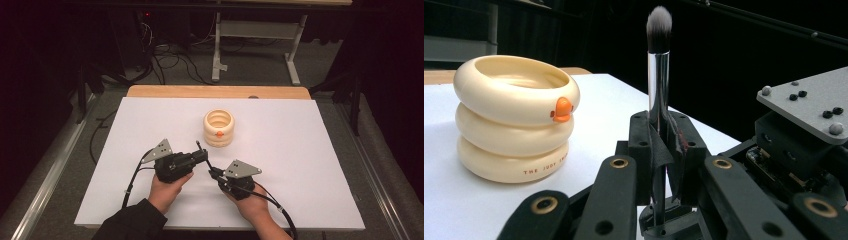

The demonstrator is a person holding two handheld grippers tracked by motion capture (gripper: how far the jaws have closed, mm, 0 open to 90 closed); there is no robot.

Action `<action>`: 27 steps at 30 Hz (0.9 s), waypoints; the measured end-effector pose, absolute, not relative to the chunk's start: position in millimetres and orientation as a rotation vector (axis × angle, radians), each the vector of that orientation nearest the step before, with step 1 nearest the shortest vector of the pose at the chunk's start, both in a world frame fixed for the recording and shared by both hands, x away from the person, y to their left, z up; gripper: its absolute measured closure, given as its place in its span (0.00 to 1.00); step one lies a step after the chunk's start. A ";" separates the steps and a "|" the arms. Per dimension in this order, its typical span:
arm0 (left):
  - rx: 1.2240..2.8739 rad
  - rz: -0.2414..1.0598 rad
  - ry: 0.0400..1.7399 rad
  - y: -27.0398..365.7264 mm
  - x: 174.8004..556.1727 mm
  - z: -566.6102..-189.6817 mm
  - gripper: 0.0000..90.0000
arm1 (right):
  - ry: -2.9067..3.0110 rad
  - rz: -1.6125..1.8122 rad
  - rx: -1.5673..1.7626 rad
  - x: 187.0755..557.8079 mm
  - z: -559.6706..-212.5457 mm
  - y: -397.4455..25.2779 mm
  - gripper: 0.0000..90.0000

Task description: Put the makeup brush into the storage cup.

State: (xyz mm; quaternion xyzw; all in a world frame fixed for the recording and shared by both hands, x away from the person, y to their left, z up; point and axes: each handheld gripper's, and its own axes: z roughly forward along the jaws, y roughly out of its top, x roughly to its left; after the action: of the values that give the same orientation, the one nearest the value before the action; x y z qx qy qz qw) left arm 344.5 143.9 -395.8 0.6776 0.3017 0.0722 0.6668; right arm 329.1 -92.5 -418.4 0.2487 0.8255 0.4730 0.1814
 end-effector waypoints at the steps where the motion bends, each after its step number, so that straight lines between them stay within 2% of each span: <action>1: 1.529 0.161 0.680 143.8 344.4 -395.8 0.91 | 2.331 1.335 0.700 329.2 -418.5 -92.5 0.95; 13: 1.526 0.150 0.677 143.5 344.5 -395.9 0.92 | 2.333 1.334 0.700 329.5 -418.7 -92.5 0.93; 27: 1.530 0.154 0.680 143.5 344.7 -396.4 0.92 | 2.341 1.347 0.739 330.6 -419.7 -92.5 0.71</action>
State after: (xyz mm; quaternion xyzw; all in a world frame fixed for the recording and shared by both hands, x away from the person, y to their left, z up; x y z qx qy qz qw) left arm 344.7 143.5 -396.4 0.6779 0.3012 0.0683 0.6672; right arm 330.6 -92.5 -419.7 0.2601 0.8238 0.4741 0.1700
